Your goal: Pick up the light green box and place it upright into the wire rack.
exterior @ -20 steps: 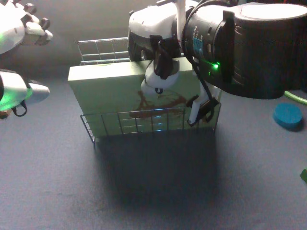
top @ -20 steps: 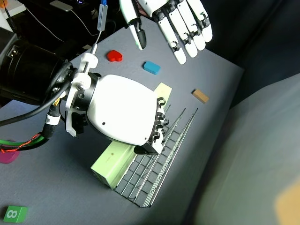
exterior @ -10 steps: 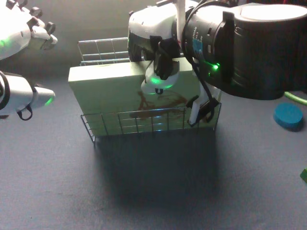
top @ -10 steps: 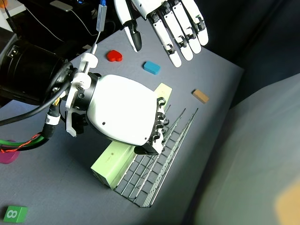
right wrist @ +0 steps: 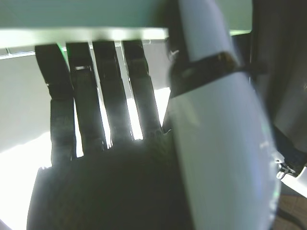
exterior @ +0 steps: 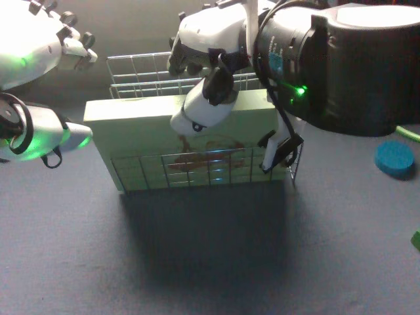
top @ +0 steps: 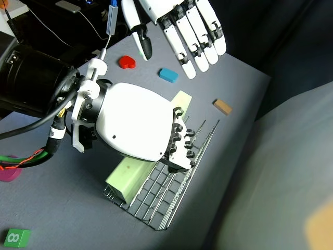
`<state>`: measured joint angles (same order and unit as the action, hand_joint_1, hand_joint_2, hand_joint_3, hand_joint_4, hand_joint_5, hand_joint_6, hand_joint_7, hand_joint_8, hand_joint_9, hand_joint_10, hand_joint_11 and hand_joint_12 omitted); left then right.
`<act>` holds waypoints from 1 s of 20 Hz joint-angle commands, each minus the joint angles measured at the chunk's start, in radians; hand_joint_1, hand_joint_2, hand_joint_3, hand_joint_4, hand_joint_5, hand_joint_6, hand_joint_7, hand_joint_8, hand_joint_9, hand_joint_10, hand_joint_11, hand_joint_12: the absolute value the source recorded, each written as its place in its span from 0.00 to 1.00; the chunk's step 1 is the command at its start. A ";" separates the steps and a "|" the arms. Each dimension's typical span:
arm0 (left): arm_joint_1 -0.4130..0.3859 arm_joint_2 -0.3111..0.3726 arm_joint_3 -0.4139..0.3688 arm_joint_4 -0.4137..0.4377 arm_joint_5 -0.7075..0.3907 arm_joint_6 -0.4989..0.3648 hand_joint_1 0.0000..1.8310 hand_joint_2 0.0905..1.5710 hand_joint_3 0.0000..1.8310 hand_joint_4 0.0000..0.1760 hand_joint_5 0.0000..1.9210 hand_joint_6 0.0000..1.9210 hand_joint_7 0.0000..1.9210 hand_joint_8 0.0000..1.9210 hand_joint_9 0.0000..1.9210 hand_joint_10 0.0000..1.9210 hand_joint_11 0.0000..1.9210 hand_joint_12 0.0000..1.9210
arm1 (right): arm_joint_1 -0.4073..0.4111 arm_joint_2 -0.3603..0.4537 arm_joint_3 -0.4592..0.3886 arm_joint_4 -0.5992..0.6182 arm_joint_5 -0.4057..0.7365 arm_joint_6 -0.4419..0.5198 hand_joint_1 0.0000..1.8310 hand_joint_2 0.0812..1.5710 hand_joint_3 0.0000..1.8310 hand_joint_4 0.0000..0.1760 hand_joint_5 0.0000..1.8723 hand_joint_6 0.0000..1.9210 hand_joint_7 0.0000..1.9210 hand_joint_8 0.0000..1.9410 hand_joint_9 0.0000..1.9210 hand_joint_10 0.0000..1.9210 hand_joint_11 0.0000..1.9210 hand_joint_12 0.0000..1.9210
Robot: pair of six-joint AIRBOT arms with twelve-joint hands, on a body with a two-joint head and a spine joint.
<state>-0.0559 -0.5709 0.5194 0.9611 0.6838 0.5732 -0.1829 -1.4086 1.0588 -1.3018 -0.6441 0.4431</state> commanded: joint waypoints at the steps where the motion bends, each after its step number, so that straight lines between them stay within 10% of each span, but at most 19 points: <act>1: -0.004 -0.004 -0.005 0.083 -0.043 -0.015 0.10 0.81 0.00 0.00 0.16 0.00 0.13 0.00 0.11 0.00 0.00 0.29 | 0.028 0.008 -0.011 -0.066 0.019 0.002 0.42 0.59 0.00 0.00 0.27 0.00 0.31 0.00 0.27 0.02 0.10 0.61; 13: 0.008 -0.054 -0.025 0.118 -0.011 -0.072 0.11 0.81 0.00 0.00 0.16 0.00 0.13 0.00 0.11 0.00 0.00 0.29 | 0.063 0.421 -0.379 -0.365 0.186 0.050 0.41 0.59 0.00 0.00 0.28 0.01 0.31 0.00 0.27 0.01 0.09 0.61; 20: 0.005 -0.056 -0.038 0.153 0.018 -0.127 0.11 0.81 0.00 0.00 0.17 0.00 0.15 0.00 0.13 0.01 0.00 0.32 | 0.082 0.593 -0.548 -0.073 0.191 -0.230 0.40 0.65 0.00 0.00 0.33 0.01 0.36 0.01 0.32 0.02 0.15 0.63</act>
<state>-0.0399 -0.6258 0.4831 1.0359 0.7364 0.4438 -0.1204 -0.8089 0.5049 -1.3209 -0.4644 0.2138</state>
